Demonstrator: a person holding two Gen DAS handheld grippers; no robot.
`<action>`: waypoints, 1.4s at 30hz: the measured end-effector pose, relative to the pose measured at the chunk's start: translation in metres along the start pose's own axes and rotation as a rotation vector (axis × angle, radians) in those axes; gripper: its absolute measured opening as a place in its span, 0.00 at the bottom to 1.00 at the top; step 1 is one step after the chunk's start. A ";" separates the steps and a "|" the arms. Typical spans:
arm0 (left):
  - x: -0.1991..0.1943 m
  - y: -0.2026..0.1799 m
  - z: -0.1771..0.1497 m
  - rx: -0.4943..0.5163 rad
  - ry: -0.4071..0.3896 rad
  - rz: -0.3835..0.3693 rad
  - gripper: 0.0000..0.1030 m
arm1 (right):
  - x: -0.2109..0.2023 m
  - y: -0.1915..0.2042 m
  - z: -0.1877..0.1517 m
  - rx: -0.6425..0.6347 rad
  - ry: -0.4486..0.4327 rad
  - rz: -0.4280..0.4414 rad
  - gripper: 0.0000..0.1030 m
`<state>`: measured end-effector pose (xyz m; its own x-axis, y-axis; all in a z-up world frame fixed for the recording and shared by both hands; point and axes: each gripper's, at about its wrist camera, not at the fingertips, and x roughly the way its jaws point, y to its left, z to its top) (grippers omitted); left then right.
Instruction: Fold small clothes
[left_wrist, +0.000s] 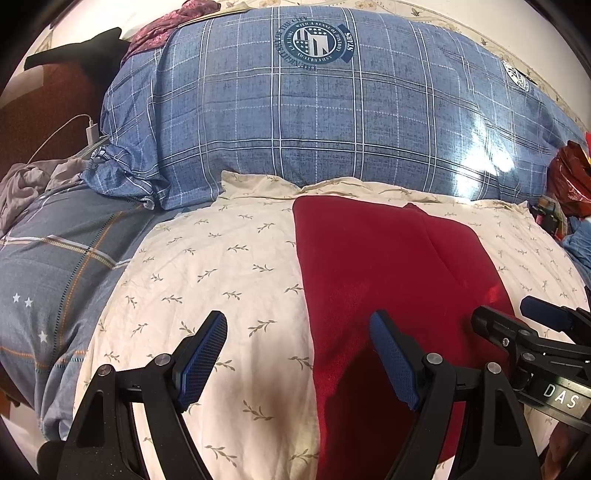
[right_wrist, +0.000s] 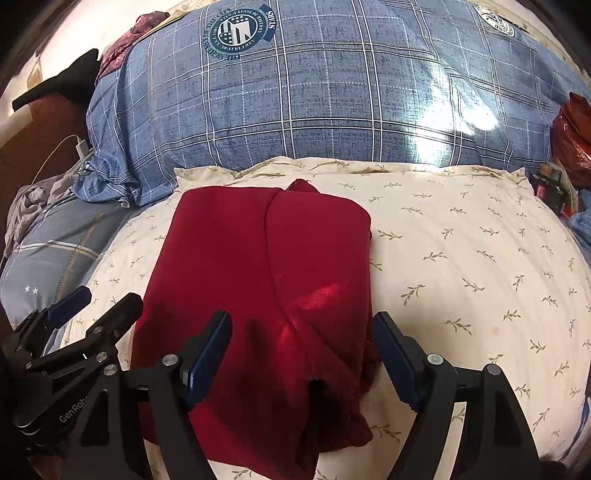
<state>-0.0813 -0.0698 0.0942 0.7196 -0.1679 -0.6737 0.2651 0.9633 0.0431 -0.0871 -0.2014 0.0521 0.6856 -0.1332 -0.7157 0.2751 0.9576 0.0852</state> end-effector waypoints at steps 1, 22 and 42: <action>0.000 0.000 0.000 0.001 -0.001 0.000 0.77 | 0.000 0.000 0.000 0.000 0.002 0.000 0.77; 0.004 0.002 0.002 -0.018 0.002 0.005 0.77 | 0.003 0.002 0.001 -0.012 0.007 0.002 0.77; 0.011 0.005 0.003 -0.040 -0.004 -0.003 0.77 | 0.008 0.008 0.004 -0.021 0.015 0.013 0.77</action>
<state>-0.0703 -0.0671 0.0892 0.7213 -0.1715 -0.6711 0.2413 0.9704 0.0114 -0.0765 -0.1956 0.0497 0.6789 -0.1169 -0.7249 0.2521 0.9643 0.0806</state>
